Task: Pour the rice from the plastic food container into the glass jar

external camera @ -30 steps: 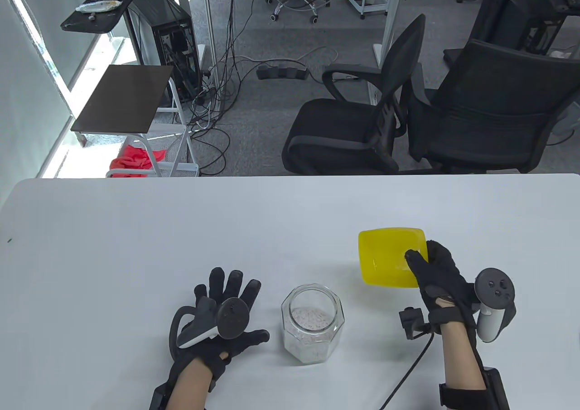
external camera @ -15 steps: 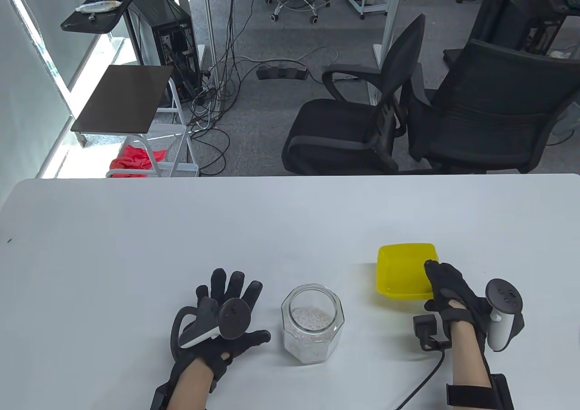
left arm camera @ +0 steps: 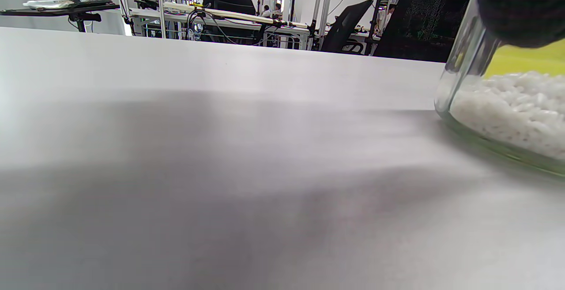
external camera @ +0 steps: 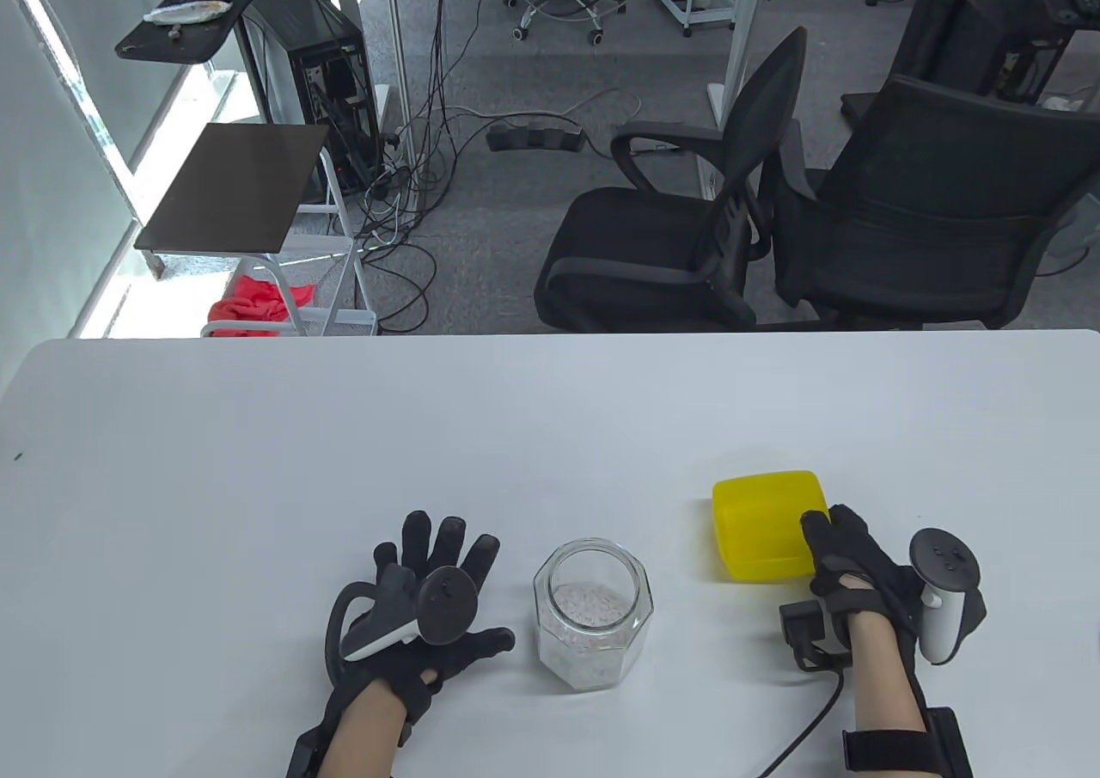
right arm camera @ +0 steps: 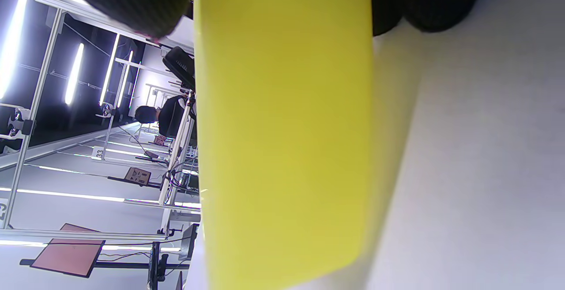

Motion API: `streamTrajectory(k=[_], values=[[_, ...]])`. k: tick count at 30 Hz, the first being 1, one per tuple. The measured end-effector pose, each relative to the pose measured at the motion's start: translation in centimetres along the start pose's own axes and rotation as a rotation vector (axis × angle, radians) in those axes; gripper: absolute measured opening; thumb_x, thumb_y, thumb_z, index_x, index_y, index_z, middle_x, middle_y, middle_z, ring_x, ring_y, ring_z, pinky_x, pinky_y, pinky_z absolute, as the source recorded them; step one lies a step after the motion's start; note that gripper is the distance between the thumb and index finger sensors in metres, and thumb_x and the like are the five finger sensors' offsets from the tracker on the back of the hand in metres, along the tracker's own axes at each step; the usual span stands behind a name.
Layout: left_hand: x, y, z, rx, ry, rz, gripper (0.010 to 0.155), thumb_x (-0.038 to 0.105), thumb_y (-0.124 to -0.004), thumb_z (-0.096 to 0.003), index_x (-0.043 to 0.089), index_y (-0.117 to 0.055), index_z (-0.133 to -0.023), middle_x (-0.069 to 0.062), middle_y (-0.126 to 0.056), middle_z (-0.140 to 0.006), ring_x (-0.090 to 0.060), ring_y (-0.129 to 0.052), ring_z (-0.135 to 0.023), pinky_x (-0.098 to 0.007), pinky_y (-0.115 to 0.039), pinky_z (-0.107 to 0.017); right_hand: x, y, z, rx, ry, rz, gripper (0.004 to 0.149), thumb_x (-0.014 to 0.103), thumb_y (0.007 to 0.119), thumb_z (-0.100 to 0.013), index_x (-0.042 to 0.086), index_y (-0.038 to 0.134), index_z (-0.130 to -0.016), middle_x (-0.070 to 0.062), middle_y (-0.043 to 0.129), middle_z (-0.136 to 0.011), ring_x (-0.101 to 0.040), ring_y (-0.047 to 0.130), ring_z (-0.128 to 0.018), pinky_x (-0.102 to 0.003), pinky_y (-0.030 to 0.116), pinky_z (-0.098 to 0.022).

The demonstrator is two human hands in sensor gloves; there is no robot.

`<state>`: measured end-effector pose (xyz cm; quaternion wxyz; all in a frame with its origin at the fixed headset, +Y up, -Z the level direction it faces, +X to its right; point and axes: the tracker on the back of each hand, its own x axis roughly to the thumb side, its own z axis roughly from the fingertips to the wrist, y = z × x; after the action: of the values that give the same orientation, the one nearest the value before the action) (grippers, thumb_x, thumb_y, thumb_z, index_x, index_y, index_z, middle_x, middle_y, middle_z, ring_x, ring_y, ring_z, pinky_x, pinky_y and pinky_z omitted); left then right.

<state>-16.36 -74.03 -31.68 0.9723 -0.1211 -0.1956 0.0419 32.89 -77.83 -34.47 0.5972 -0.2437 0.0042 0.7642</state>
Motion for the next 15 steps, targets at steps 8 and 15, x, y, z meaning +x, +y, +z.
streamTrajectory(k=[8,15], values=[[0.0,0.0,0.0,0.001,0.000,0.001,0.101,0.082,-0.063,-0.0479,0.034,-0.012,-0.120,-0.012,-0.002,-0.120,-0.054,0.004,-0.106,-0.075,-0.021,-0.072,0.5,-0.1,0.2,-0.041,-0.026,0.139,0.073,0.044,0.077,-0.048,0.009,0.048,-0.104,-0.025,0.044,-0.105,-0.056,0.057,-0.089,-0.064,0.060,-0.056],[0.4,0.2,0.0,0.010,-0.013,-0.005,0.100,0.082,-0.063,-0.0481,0.034,-0.012,-0.120,-0.012,-0.002,-0.120,-0.054,0.004,-0.106,-0.075,-0.021,-0.072,2.5,-1.0,1.1,-0.119,-0.147,0.206,0.074,0.043,0.079,-0.047,0.009,0.048,-0.104,-0.024,0.041,-0.107,-0.055,0.051,-0.093,-0.069,0.050,-0.059]])
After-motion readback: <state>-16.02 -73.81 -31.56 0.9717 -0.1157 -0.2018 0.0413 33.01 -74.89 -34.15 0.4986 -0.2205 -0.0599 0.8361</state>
